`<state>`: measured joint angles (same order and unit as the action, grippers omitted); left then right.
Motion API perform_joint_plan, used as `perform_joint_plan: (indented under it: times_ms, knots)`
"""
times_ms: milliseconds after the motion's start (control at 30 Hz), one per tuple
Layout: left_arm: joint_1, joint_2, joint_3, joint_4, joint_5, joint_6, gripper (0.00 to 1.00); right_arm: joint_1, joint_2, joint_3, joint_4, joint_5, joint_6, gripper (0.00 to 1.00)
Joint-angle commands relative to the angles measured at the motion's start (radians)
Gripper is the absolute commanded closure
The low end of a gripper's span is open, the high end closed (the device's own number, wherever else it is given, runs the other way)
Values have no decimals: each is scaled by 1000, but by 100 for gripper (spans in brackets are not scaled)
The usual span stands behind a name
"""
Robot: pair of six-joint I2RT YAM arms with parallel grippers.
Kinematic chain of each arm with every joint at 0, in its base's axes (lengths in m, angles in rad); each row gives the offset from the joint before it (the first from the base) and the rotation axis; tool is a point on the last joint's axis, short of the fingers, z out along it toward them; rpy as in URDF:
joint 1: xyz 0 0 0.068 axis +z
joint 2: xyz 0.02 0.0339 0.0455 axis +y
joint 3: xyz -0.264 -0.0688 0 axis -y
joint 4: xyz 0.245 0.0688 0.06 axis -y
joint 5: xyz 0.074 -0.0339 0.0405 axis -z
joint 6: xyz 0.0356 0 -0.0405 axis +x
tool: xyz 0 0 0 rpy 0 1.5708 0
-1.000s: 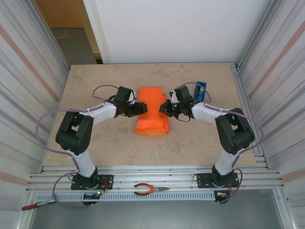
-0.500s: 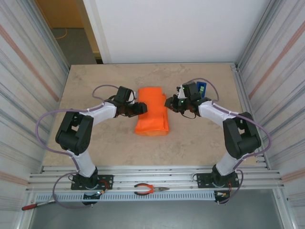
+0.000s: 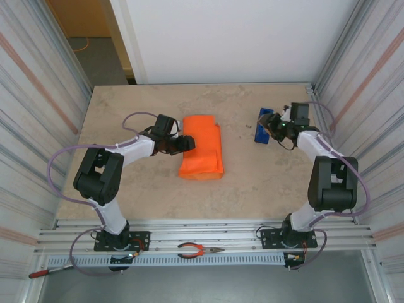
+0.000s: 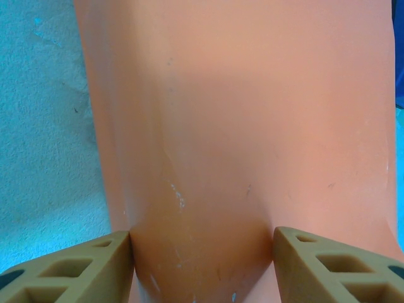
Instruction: Wrap the gift box in paper
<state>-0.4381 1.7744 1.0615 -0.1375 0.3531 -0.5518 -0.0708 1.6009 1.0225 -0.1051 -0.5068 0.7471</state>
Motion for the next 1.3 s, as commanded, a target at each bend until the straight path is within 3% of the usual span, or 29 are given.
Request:
perform_joint_plan:
  times_ms: [0, 200, 1033, 1267]
  knots:
    - [-23, 50, -40, -142, -93, 46, 42, -58, 29, 12, -16, -44, -27, 50]
    - [-24, 52, -41, -154, -98, 58, 42, -125, 116, 27, 52, -115, -9, 51]
    - [-25, 53, -34, -153, -88, 52, 42, -81, 266, 75, 102, -165, -12, 71]
    - [-23, 54, -37, -149, -88, 51, 42, -99, 269, 12, 217, -210, 60, 72]
